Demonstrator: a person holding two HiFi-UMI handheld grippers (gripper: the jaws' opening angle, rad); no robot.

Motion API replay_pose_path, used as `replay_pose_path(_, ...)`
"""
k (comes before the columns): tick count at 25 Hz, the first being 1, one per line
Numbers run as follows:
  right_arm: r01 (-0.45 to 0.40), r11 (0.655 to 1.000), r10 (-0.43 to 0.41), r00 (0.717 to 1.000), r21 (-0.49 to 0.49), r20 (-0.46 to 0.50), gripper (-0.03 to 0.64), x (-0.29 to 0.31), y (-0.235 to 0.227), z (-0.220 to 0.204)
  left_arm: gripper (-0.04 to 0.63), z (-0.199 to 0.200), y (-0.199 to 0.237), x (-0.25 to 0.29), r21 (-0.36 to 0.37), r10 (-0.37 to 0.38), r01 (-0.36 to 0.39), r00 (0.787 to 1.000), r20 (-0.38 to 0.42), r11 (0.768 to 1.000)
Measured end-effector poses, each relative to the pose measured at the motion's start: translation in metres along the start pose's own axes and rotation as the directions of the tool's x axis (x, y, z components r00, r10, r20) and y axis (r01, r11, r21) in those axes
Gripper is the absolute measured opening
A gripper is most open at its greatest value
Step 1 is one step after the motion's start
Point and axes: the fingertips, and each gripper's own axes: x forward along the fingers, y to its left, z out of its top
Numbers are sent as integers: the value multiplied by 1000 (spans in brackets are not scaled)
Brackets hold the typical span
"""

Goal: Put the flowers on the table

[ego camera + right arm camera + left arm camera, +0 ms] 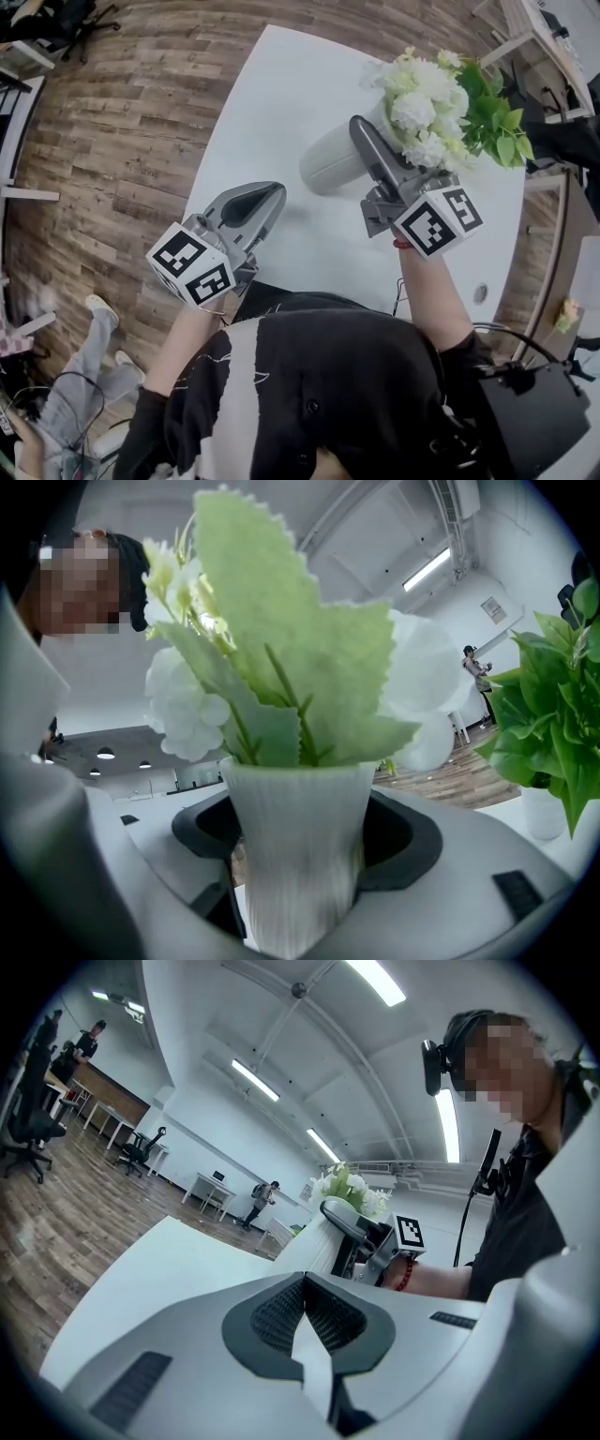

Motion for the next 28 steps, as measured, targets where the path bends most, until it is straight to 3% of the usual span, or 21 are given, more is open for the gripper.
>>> replay_pose_path(5,20,1000,-20,1000,-16,8,357,22,-17,0,12,7,9,0,19,20,-20,1000,5,1000)
replay_pose_path(12,53,997,-55,997,-47,-44,357,45,-24,-8,12,7,18,-9,-22,77,-76,996,39,997)
replay_pose_path(21,77,997,-77,997,-26,-23,357,51,-32,-8,12,1,26,-23,-53,126,-124,991,42,991)
replay_pose_path(28,73,989,-77,996,-129,-33,357,58,-28,-10,12,-1,27,-29,-58,143,-140,989,48,988)
